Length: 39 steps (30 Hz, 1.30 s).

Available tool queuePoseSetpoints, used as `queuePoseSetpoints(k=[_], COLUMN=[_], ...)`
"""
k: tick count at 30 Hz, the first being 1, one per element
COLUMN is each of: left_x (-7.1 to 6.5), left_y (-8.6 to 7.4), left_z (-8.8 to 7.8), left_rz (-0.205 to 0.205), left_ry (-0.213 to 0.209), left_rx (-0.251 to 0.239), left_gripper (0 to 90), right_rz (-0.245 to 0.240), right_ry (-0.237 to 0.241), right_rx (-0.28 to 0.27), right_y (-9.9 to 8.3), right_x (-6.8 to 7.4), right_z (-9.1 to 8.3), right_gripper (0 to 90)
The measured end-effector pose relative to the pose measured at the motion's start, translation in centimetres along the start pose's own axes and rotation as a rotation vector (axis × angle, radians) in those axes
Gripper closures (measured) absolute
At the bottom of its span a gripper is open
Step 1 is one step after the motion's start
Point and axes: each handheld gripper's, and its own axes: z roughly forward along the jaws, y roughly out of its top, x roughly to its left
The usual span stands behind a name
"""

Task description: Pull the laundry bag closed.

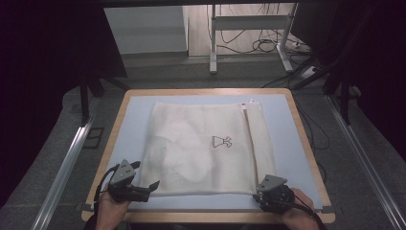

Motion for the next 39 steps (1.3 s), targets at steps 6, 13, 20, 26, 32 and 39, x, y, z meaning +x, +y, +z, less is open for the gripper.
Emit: queuePoseSetpoints(k=[6, 13, 20, 26, 32, 39], left_x=[0.0, -0.1, -0.1, -0.1, -0.2, -0.3], left_y=[0.0, 0.0, 0.0, 0.0, 0.1, 0.2], left_z=[0.0, 0.0, 0.1, 0.1, 0.1, 0.3], left_rz=[0.003, 0.006, 0.004, 0.007, 0.011, 0.005], left_ry=[0.001, 0.001, -0.002, -0.002, -0.001, -0.015], left_rx=[0.001, 0.003, 0.002, 0.005, 0.008, 0.005], left_gripper=[1.5, 1.5, 1.5, 1.5, 1.5, 1.5], right_rz=[-0.023, -0.036, -0.048, -0.038, -0.057, -0.032], right_ry=[-0.021, -0.015, 0.002, 0.012, 0.014, 0.017], right_rx=[-0.027, -0.025, -0.023, -0.026, -0.004, -0.028], right_y=[0.0, 0.0, 0.1, -0.1, -0.3, -0.5], right_x=[0.0, -0.1, -0.1, -0.5, -0.5, -1.0], right_z=[-1.0, -1.2, -1.1, -1.3, -1.2, -1.6], right_gripper=[63.1, 73.7, 80.2, 80.0, 79.9, 81.2])
